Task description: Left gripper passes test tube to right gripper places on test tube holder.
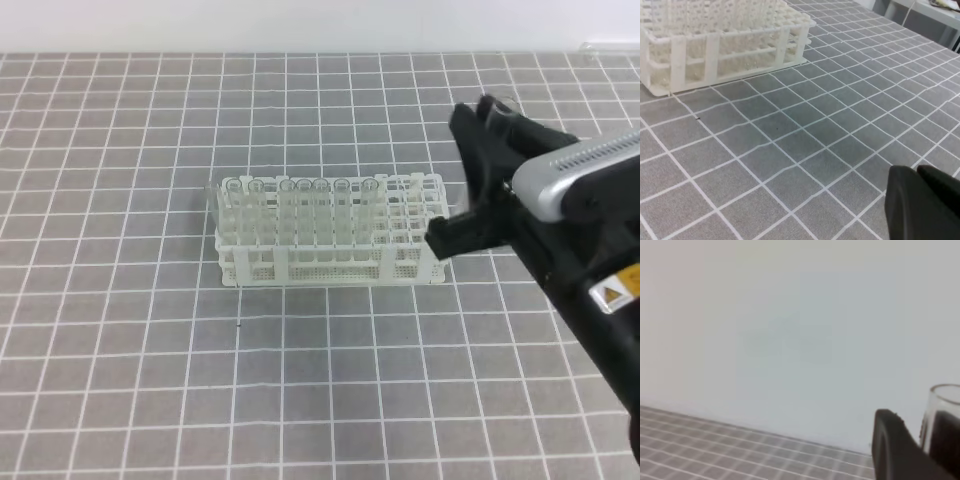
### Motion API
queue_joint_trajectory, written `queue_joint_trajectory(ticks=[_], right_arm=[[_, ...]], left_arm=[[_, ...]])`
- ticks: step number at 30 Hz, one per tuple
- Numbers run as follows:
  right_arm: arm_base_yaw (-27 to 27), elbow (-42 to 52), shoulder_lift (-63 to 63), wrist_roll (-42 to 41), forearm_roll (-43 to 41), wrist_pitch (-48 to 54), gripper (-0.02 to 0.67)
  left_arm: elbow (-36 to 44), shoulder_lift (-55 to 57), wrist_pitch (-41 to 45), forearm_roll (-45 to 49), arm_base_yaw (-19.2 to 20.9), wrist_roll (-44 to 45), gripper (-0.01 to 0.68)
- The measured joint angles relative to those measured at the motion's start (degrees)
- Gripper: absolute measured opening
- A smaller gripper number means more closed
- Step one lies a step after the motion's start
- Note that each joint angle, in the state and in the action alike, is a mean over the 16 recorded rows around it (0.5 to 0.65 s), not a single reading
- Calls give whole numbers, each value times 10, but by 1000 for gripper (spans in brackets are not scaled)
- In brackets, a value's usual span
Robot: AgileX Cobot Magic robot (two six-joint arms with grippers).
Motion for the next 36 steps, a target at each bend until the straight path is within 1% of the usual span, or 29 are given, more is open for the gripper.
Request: queue_joint_trajectory(ticks=[5, 9, 13, 21, 27, 36], right_arm=[[-50, -11, 44, 101, -90, -35, 9], [-77, -40, 89, 148, -135, -41, 9], [-91, -72, 136, 159, -149, -42, 9], [-102, -116, 215, 169, -163, -49, 9], [-105, -125, 252, 190, -172, -61, 9], [-107, -127, 277, 212, -184, -75, 9]], left_arm=[[0, 0, -1, 0, 0, 0, 0], [1, 1, -1, 0, 0, 0, 0], [1, 1, -2, 0, 0, 0, 0], [2, 1, -2, 0, 0, 0, 0], [2, 2, -2, 0, 0, 0, 0], [0, 1, 1, 0, 0, 0, 0]])
